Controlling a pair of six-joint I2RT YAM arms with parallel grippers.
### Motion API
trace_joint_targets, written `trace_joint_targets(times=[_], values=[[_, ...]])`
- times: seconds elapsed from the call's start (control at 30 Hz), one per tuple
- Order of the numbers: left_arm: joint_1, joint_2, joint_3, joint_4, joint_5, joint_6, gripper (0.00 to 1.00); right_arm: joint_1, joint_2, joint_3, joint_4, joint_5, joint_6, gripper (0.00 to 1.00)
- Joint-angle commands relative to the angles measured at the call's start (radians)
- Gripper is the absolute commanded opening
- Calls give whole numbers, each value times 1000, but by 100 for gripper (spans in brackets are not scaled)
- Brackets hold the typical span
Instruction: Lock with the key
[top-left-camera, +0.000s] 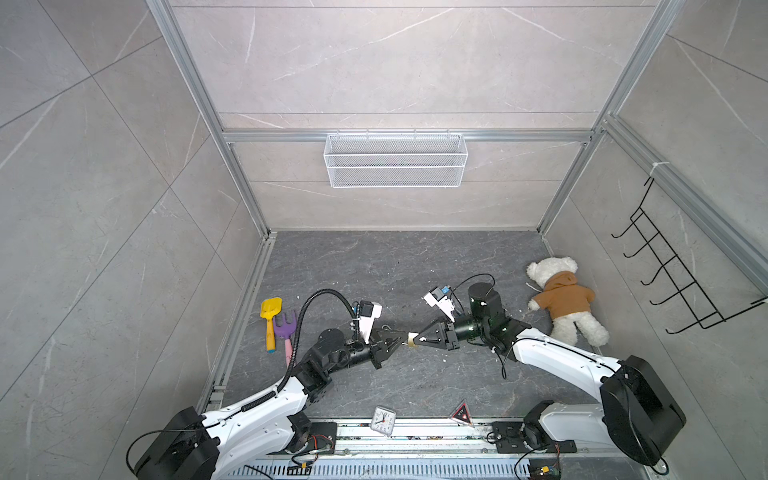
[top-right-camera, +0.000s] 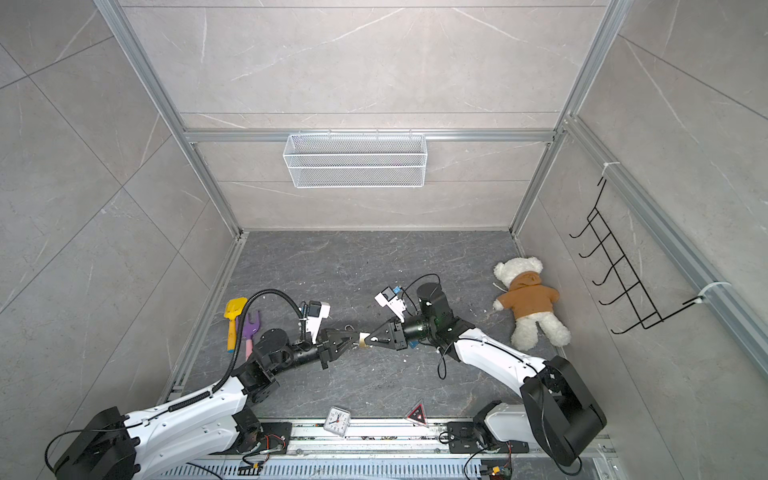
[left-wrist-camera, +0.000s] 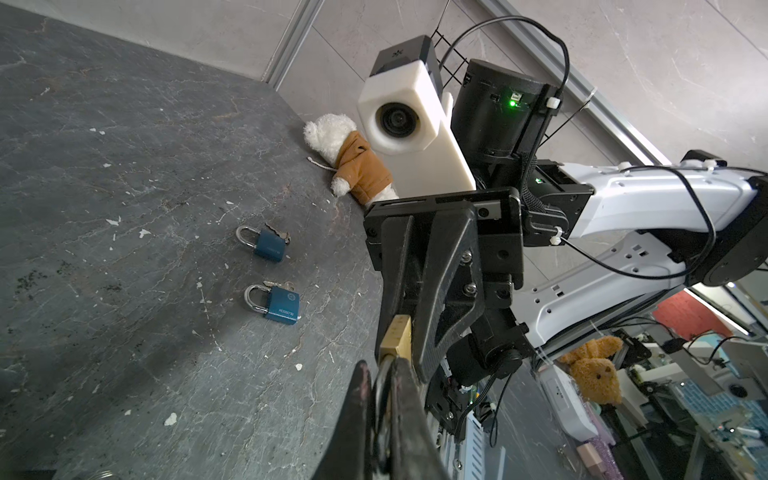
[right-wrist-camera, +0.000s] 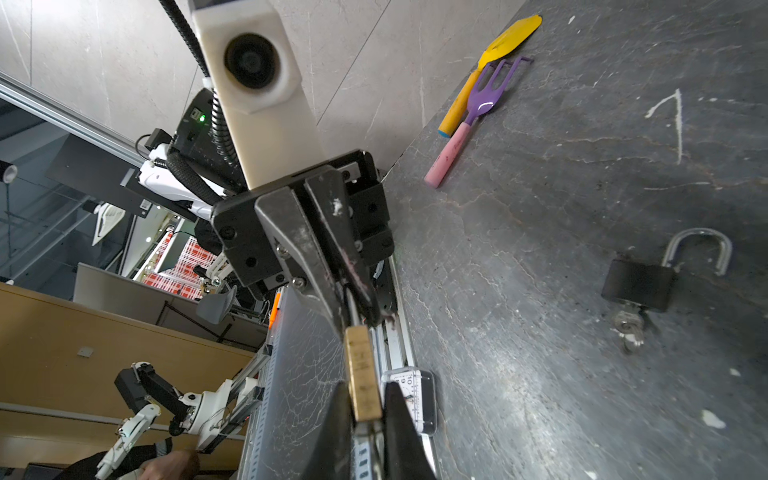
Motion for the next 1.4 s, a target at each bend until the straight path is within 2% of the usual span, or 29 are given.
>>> trace_joint_targets(times=[0.0, 0.03, 0.2, 0.33, 0.4, 0.5, 0.7, 0.73, 0.8, 0.9, 1.03, 1.23, 1.37], values=[[-59, 19, 14, 65, 198, 29, 0, 16, 24, 71, 106, 130, 7, 0], [-58, 19, 11, 65, 178, 27, 0, 17, 24, 70, 106, 131, 7, 0], [-52, 1, -4, 61, 36, 19, 0, 14, 25, 44, 170, 116, 41, 18], [-41, -13, -21, 76, -44, 10, 0, 4, 24, 17, 232, 102, 81, 21], [-27, -14, -19, 77, -58, 4, 0, -3, 23, 0, 276, 90, 105, 19], [-8, 2, -11, 85, -37, -8, 0, -14, 28, -24, 369, 67, 165, 0], [-2, 67, 17, 111, 35, -13, 0, -34, 41, -43, 452, 46, 227, 0], [0, 75, 21, 114, 45, -11, 5, -39, 40, -44, 450, 45, 228, 0], [-1, 76, 20, 121, 48, -10, 20, -44, 36, -47, 443, 48, 227, 0], [0, 66, 20, 116, 51, -1, 27, -49, 23, -41, 377, 63, 187, 0], [0, 61, 24, 113, 65, 7, 28, -52, 10, -30, 305, 71, 142, 0], [6, 72, 26, 134, 57, 1, 28, -51, 11, -36, 309, 71, 140, 0], [9, 115, 27, 211, 64, -29, 29, -50, 15, -51, 357, 68, 165, 0]])
